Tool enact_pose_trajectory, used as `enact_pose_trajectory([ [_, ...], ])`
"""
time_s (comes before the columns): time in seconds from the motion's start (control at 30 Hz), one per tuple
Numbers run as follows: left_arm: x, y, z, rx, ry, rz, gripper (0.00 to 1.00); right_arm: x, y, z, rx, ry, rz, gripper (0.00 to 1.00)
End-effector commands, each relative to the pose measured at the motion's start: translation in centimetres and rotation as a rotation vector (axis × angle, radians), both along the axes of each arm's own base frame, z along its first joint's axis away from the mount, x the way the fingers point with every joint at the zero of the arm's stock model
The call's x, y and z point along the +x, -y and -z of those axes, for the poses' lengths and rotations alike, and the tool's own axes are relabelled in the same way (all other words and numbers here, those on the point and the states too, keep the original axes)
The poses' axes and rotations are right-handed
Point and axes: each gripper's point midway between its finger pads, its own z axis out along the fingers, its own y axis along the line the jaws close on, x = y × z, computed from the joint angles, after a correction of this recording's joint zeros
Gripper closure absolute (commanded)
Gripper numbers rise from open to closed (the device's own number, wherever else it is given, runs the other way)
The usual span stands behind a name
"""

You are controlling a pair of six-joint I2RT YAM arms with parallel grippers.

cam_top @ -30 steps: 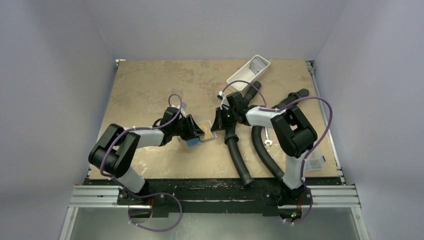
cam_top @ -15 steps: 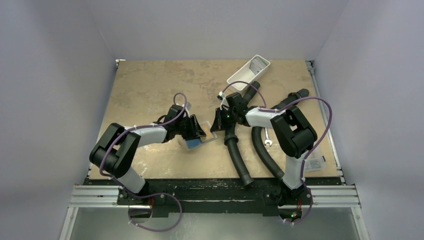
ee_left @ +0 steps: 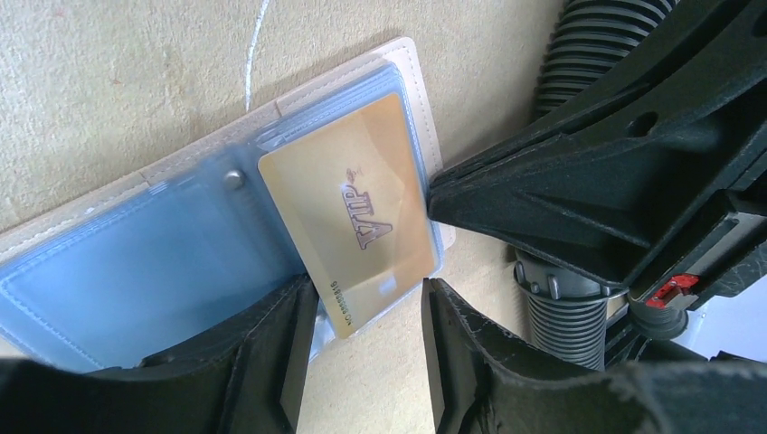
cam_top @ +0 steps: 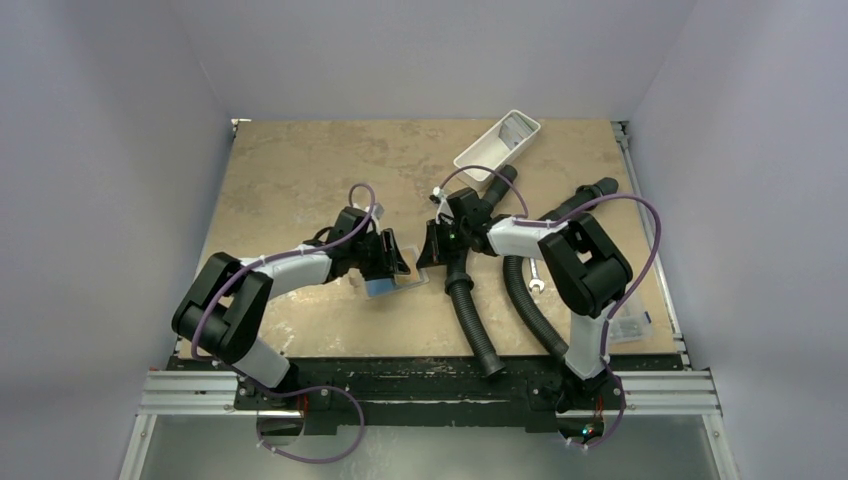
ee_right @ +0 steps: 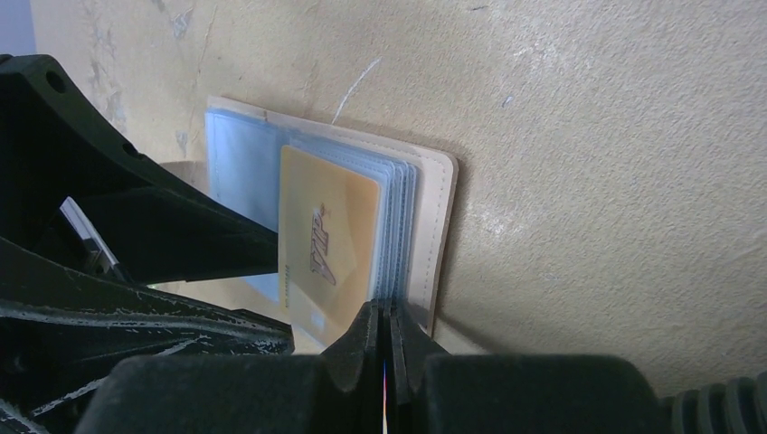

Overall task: Put the credit cards into the card holder
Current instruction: Insert the credit card into the card holder.

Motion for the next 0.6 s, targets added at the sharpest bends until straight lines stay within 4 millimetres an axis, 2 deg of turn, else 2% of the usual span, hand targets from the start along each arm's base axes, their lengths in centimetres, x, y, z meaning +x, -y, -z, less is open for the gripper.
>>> enact_pose_trajectory([
  [0.0,1.0,1.9,-1.5,-0.043,0.072,0.044,0.51,-1.5,-0.7,-0.4,0.007,-0.020,-0.032,0.97],
  [0.13,0.8,2.8,-1.0,0.055,0.065,0.062,0.51,-1.9,-1.4,-0.8,0.015,-0.017,-0.035,0.98],
  [0.27,0.7,1.8,-0.4,0.107,0.056,0.017,0.51,-2.0,-1.2,-1.4,0.026,-0.012,-0.026,0.97],
  [0.37,0.6,1.1,-1.0,0.132,0.076,0.020,0.50,-1.6,-1.0,-1.6,0.020,0.000,-0.013,0.96],
  [0.47,0.6,0.9,-2.3,0.130,0.107,0.037,0.49,-0.9,-0.3,-1.9,0.008,0.018,0.004,0.89],
  [0.57,0.4,0.5,-3.1,0.127,0.120,0.065,0.48,0.1,0.7,-3.0,-0.024,0.067,0.017,0.78],
])
